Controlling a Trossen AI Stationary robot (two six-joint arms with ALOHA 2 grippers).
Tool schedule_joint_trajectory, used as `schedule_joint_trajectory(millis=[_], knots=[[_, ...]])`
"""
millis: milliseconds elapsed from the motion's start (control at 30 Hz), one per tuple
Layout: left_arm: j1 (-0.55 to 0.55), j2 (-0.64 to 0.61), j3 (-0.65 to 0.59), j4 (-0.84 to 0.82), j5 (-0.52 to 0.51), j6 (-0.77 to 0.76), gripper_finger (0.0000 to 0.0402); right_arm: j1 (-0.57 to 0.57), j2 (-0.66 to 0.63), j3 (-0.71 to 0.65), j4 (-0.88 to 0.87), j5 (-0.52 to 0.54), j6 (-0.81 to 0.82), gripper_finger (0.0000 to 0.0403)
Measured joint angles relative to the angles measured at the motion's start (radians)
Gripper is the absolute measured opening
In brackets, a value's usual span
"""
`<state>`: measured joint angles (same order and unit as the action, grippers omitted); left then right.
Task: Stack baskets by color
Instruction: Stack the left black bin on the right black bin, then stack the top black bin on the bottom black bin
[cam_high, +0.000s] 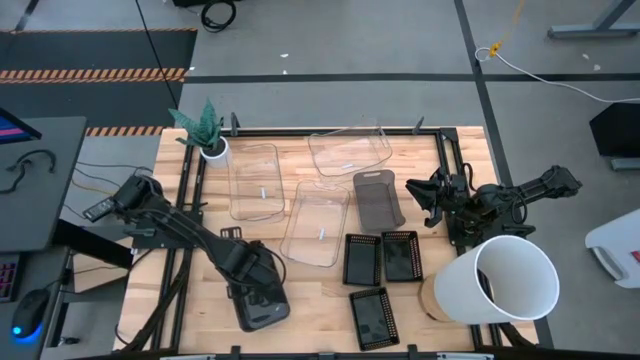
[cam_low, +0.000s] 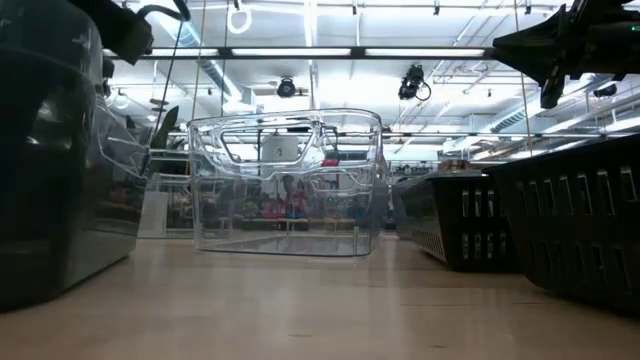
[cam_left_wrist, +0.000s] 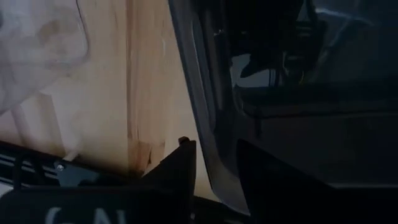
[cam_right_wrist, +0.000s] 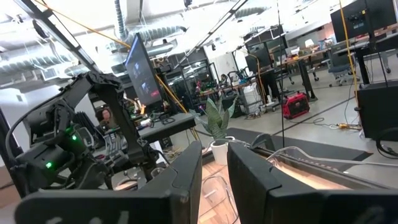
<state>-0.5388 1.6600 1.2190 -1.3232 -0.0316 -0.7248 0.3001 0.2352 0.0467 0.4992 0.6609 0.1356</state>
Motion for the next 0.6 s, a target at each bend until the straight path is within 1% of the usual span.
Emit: schedule_joint_trajectory(millis=[233,300,433,533,600], knots=[[0.001,-0.058,0.027,0.012,-0.043,-0.019,0.0137,0.000,0.000,0.000,0.000,0.000,0.000,0.0082],[0.003,-0.071,0.035,0.030,-0.069,-0.019,0.0137,0.000,0.000,0.000,0.000,0.000,0.000,0.0082],[0.010,-0.084,0.039,0.128,-0.121,-0.015,0.0131,0.000,0.000,0.000,0.000,0.000,0.000,0.0083],[0.018,-0.084,0.039,0.211,-0.190,-0.013,0.0129,0.000,0.000,0.000,0.000,0.000,0.000,0.0082],[0.034,-0.084,0.039,0.257,-0.211,0.016,0.0129,0.000,0.000,0.000,0.000,0.000,0.000,0.0082]])
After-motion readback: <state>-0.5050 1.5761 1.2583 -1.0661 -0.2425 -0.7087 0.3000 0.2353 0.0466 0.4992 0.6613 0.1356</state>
